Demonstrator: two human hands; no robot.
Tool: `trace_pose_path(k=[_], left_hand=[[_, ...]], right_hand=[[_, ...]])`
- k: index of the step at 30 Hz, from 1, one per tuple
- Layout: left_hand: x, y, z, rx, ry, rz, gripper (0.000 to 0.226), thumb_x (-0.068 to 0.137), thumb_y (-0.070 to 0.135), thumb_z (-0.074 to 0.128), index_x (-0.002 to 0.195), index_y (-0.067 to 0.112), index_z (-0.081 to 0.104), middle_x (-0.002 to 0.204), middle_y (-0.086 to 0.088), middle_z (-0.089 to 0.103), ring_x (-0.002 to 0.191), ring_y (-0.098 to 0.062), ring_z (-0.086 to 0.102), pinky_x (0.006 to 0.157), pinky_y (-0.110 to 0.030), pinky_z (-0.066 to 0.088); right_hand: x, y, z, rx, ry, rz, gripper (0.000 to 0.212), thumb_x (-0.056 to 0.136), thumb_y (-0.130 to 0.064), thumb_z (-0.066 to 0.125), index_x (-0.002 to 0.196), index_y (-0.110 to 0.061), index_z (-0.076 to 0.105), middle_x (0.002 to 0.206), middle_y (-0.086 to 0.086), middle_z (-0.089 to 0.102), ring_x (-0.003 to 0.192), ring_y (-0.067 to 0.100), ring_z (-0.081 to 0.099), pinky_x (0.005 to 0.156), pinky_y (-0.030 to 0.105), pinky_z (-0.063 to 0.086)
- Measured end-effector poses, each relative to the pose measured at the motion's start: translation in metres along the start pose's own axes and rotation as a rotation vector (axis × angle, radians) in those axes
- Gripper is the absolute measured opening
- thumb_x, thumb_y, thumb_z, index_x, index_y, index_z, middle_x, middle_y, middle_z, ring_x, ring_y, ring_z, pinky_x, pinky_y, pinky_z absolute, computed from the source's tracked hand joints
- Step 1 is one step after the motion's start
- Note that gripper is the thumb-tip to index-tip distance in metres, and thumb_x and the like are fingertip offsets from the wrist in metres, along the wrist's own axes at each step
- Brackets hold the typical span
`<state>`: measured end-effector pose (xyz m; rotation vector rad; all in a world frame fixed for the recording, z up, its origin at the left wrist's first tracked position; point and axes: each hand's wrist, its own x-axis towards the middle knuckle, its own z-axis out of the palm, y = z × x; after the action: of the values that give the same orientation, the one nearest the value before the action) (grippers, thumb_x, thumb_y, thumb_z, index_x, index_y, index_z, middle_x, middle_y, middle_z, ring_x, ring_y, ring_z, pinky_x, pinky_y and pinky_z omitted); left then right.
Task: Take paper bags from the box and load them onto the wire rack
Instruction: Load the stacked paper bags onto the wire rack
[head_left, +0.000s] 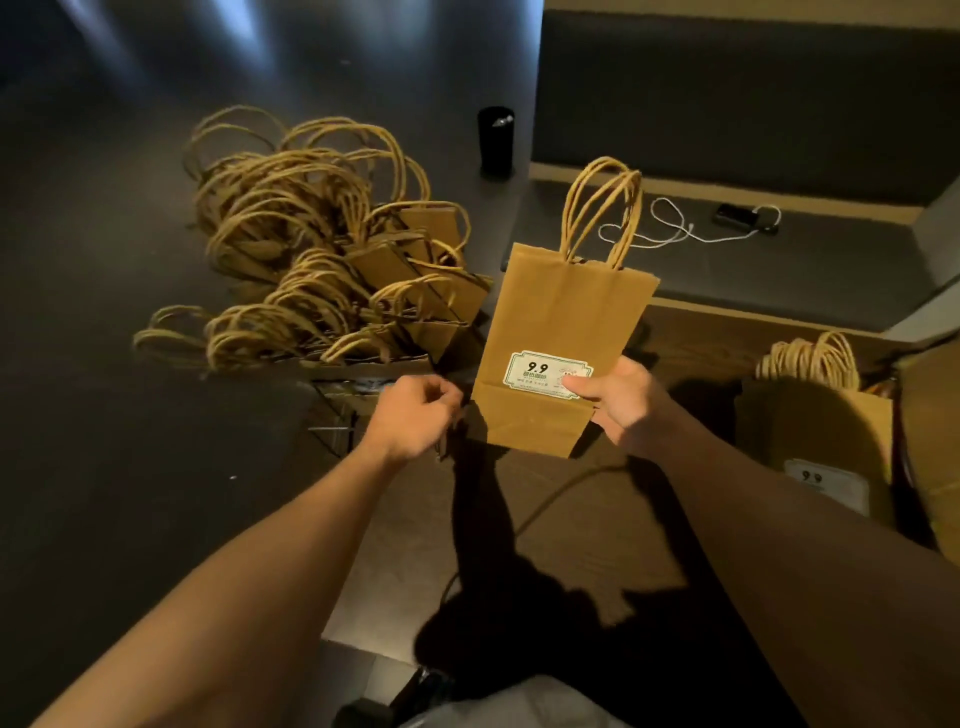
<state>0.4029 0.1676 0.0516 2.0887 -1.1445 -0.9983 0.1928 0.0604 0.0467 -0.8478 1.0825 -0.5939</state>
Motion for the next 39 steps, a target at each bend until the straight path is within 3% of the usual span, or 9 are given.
trace_pose_path(k=[6,9,13,19,21,24,31,34,39], left_hand=[[0.001,-0.042,-0.069,0.364,0.185,0.030,0.036,0.096,0.033,0.055,0.127,0.018,0.063,0.123,-0.006,0.066,0.116,-0.027,0.058,0.100,-0.040,0.048],[0.010,-0.047,-0.081,0.512,0.057,0.047,0.063,0.092,0.019,0.056,0.151,0.014,0.037,0.155,-0.008,0.037,0.142,-0.027,0.034,0.117,-0.039,0.030],[0.023,-0.053,-0.085,0.721,-0.132,0.069,0.078,0.089,0.016,0.057,0.157,0.012,0.018,0.163,-0.008,0.013,0.145,-0.031,0.029,0.118,-0.038,0.030],[0.046,-0.070,-0.095,0.976,-0.300,0.123,0.071,0.087,0.037,0.060,0.149,0.011,0.037,0.166,-0.007,0.003,0.146,-0.030,0.028,0.116,-0.045,0.031],[0.053,-0.067,-0.101,0.977,-0.229,0.172,0.081,0.088,0.042,0.058,0.155,0.016,0.021,0.164,-0.007,0.016,0.141,-0.030,0.037,0.116,-0.046,0.027],[0.067,-0.058,-0.108,0.953,-0.191,0.222,0.060,0.090,0.040,0.056,0.142,0.020,0.036,0.138,-0.007,0.054,0.125,-0.028,0.052,0.107,-0.042,0.031],[0.062,-0.072,-0.096,0.996,-0.139,0.525,0.035,0.096,0.040,0.051,0.122,0.018,0.057,0.118,-0.006,0.056,0.109,-0.025,0.054,0.092,-0.036,0.044],[0.068,-0.082,-0.086,0.814,-0.400,0.246,0.045,0.102,0.047,0.034,0.123,0.016,0.058,0.122,-0.011,0.063,0.116,-0.030,0.058,0.097,-0.037,0.046],[0.089,-0.086,-0.075,0.663,-0.500,-0.043,0.048,0.103,0.045,0.032,0.141,0.019,0.043,0.150,-0.012,0.041,0.135,-0.031,0.041,0.112,-0.044,0.031]], right_hand=[[-0.005,-0.005,0.047,-0.124,-0.125,0.007,0.038,0.089,0.004,0.062,0.126,-0.002,0.058,0.121,0.013,0.068,0.112,0.029,0.064,0.102,0.049,0.048],[-0.008,-0.010,0.070,-0.125,-0.123,-0.052,0.025,0.089,0.003,0.062,0.113,-0.003,0.062,0.118,0.014,0.069,0.107,0.026,0.066,0.100,0.045,0.050],[-0.002,-0.019,0.095,-0.110,-0.026,-0.163,0.015,0.088,0.003,0.064,0.090,-0.012,0.066,0.115,0.016,0.069,0.101,0.025,0.068,0.097,0.041,0.052],[0.019,-0.026,0.116,-0.176,0.071,-0.167,0.005,0.083,-0.008,0.074,0.088,-0.009,0.071,0.100,0.015,0.073,0.100,0.035,0.069,0.094,0.056,0.051],[0.020,-0.025,0.120,-0.229,0.096,-0.145,0.007,0.083,-0.013,0.075,0.087,-0.008,0.071,0.096,0.015,0.073,0.098,0.037,0.068,0.092,0.057,0.052],[0.021,-0.022,0.125,-0.230,0.078,-0.145,0.004,0.087,-0.009,0.071,0.087,-0.006,0.068,0.090,0.015,0.072,0.089,0.034,0.068,0.090,0.053,0.053],[0.035,-0.019,0.132,-0.383,0.076,-0.185,0.027,0.091,-0.018,0.067,0.115,-0.006,0.061,0.100,0.006,0.070,0.086,0.016,0.069,0.064,0.019,0.057],[0.041,-0.017,0.134,-0.361,0.085,-0.158,0.020,0.096,-0.015,0.059,0.115,-0.010,0.061,0.109,0.008,0.069,0.096,0.020,0.067,0.068,0.022,0.056],[0.041,-0.022,0.131,-0.240,-0.042,-0.121,0.027,0.094,-0.004,0.056,0.121,-0.001,0.057,0.118,0.016,0.066,0.104,0.026,0.065,0.079,0.031,0.056]])
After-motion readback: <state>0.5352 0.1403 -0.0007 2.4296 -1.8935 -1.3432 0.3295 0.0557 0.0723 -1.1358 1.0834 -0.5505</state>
